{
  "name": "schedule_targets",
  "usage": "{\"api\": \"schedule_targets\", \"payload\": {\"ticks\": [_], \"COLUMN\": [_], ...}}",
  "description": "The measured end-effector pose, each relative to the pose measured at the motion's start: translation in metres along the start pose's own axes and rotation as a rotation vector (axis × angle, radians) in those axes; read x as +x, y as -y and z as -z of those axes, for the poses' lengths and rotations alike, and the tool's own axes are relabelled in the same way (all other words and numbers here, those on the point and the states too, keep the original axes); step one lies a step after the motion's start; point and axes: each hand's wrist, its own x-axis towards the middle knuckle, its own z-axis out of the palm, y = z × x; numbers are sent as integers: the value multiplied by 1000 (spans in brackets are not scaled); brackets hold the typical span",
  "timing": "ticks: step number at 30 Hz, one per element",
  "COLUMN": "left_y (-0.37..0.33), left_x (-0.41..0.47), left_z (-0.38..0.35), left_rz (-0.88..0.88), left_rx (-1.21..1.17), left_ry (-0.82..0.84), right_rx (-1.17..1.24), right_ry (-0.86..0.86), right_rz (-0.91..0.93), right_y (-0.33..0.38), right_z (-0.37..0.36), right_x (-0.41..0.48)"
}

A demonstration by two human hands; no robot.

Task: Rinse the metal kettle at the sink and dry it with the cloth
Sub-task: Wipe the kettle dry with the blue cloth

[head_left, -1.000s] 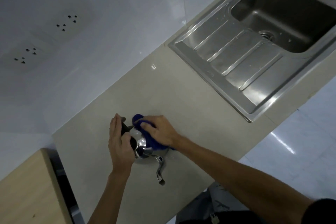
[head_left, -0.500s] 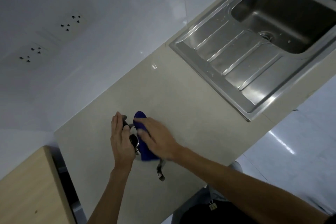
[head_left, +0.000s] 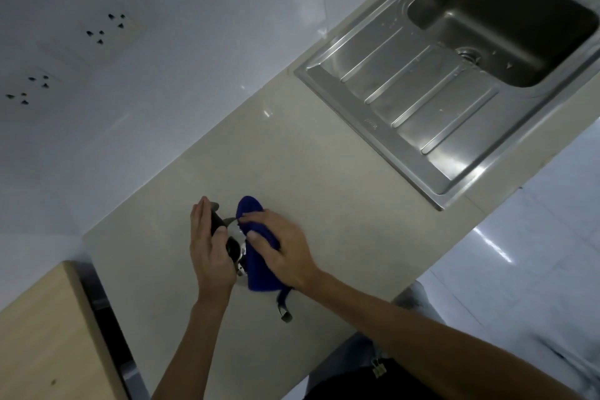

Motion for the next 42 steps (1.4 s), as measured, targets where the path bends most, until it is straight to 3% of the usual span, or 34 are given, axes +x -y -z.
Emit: {"api": "schedule_targets", "payload": {"ticks": [2, 6, 8, 11, 13, 19, 21, 26, 27, 30, 32, 36, 40, 42], "left_y": [2, 3, 0, -4, -2, -2, -1, 1, 1, 0, -1, -1, 1, 2], "left_x": [0, 1, -1, -2, -1, 0, 1, 0, 0, 2, 1, 0, 1, 1], "left_z": [2, 2, 2, 1, 1, 2, 2, 1, 0, 0, 0, 1, 1, 1], "left_rz": [-18, -39, -24, -18, -14, -7, -27, -23, -28, -19, -17, -38, -29, -46], "left_rx": [10, 32, 29, 30, 43, 40, 54, 22, 28, 34, 21, 10, 6, 22], "left_ry": [-9, -7, -10, 3, -1, -10, -8, -22, -21, -25, -25, -5, -5, -16], "right_rx": [-15, -200, -247, -120, -53, -386, -365, -82, -51, 57, 91, 68, 56, 44], "right_ry": [15, 343, 412, 380, 413, 641, 557, 164, 125, 22, -8, 95, 30, 21], "right_rz": [-173, -416, -384, -232, -235, -384, -320, -91, -99, -360, -427, -203, -395, -399], "right_y": [-10, -36, -23, 4, 8, -29, -26, -20, -33, -62, -55, -40, -63, -60], "right_z": [1, 11, 10, 9, 11, 0, 4, 8, 5, 4, 3, -4, 1, -4], "right_x": [28, 86, 86, 59, 61, 110, 97, -15, -29, -27, -30, -67, -55, -61]}}
